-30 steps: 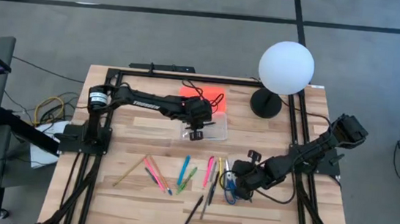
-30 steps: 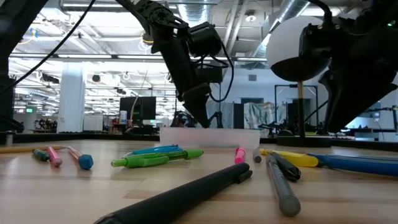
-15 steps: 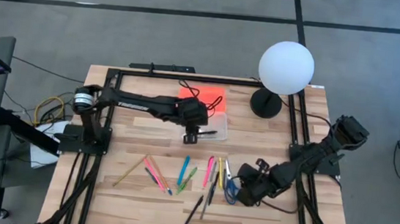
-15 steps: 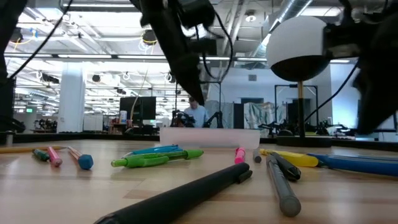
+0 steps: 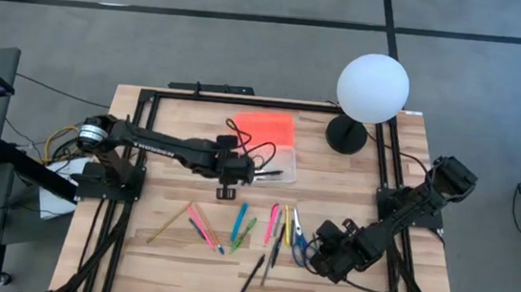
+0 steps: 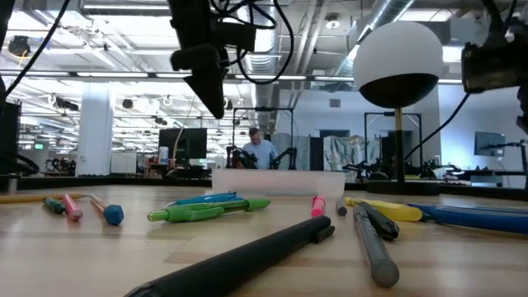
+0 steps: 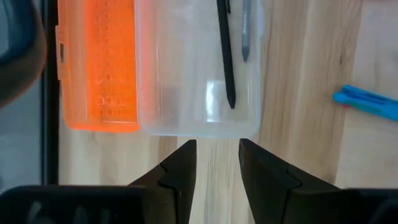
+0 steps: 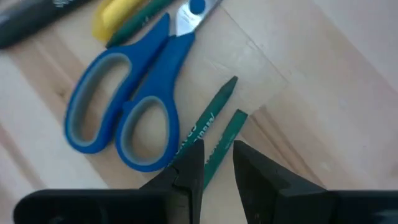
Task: Pick & place school supplies into a supply box
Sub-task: Put the green crayon into the supply box
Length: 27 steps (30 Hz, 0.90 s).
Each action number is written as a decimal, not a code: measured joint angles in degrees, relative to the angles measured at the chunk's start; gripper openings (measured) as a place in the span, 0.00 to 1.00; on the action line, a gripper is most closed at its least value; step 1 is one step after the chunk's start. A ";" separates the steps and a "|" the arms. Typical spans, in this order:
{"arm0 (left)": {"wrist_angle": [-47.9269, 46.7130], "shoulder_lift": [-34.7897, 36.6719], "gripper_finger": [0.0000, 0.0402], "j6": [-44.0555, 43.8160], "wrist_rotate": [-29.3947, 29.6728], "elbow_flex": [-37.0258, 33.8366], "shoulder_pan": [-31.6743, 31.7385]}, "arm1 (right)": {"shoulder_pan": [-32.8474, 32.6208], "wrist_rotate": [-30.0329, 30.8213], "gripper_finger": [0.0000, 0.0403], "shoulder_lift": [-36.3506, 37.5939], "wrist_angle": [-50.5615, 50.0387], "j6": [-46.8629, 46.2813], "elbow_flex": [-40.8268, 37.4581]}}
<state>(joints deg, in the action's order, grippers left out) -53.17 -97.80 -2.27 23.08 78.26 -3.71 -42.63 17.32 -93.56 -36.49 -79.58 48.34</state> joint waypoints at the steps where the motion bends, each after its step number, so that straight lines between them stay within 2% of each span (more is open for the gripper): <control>1: -0.38 0.00 0.29 -0.39 0.66 0.00 -0.64 | 0.02 -0.65 0.19 -0.61 0.07 -0.12 0.00; 7: -2.70 0.00 0.29 -2.40 4.49 0.00 -3.50 | 0.00 -2.23 0.19 -3.00 1.05 -1.15 0.11; 12: -6.00 0.00 0.29 -6.01 4.92 0.00 -4.38 | 0.00 -2.82 0.19 -3.12 0.31 -2.57 0.20; 18: -14.95 0.06 0.29 -14.88 8.16 -0.49 -7.45 | -0.04 -4.21 0.11 -3.15 -2.40 -3.53 0.27; 22: -19.41 1.01 0.29 -21.40 11.19 -3.51 -12.09 | -0.11 -4.54 0.02 -3.12 -4.45 -3.37 0.28; 27: -19.13 4.96 0.29 -32.75 14.79 -11.21 -19.43 | -0.13 -3.94 0.03 -3.18 -7.49 -2.49 0.22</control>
<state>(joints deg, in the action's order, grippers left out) -72.29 -92.84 -35.02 37.86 67.05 -23.15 -42.76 13.38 -96.74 -43.98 -82.06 48.56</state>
